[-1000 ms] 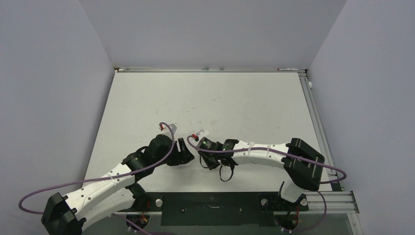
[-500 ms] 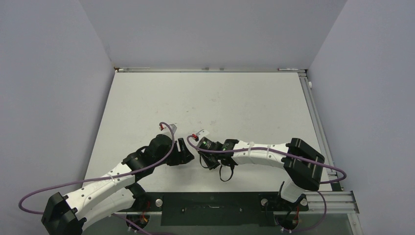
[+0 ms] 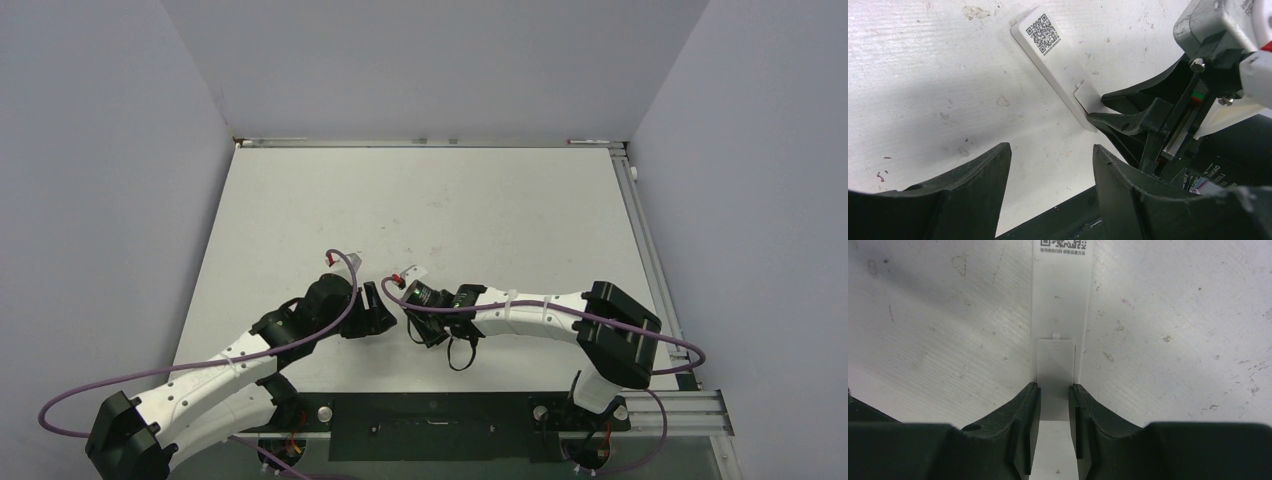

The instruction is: Load the batteries into the remote control

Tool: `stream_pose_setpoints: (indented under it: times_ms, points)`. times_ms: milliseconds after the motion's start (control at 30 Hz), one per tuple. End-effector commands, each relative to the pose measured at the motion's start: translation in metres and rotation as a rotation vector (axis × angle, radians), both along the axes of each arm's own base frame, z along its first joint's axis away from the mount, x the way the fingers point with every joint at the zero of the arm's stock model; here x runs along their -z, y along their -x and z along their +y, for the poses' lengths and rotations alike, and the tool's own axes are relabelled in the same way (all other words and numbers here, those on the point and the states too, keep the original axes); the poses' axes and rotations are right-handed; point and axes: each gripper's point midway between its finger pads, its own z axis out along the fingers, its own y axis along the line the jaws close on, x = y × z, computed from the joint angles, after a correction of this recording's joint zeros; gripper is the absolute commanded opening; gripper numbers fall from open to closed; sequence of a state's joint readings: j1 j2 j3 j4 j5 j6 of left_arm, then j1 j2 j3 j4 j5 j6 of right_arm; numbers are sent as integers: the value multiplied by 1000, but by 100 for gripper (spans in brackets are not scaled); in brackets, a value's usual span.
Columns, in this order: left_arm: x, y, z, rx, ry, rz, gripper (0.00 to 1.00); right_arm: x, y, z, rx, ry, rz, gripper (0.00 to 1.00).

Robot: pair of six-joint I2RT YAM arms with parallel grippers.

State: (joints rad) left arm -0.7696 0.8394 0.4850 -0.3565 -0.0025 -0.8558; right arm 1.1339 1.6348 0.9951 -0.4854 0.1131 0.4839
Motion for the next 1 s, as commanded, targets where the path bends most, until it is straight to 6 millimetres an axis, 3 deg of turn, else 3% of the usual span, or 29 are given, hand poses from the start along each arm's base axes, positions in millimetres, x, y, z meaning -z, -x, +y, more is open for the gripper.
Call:
stream_pose_setpoints:
  times_ms: [0,767,967]
  points:
    - [-19,-9,-6,1,33,-44,58,-10,-8,14,6,-39,-36,28]
    - [-17,-8,-4,-5,33,-43,58,-17,-7,16,15,-47,-46,31]
    - [-17,-9,-3,-7,34,-43,58,-26,-8,17,26,-67,-66,32]
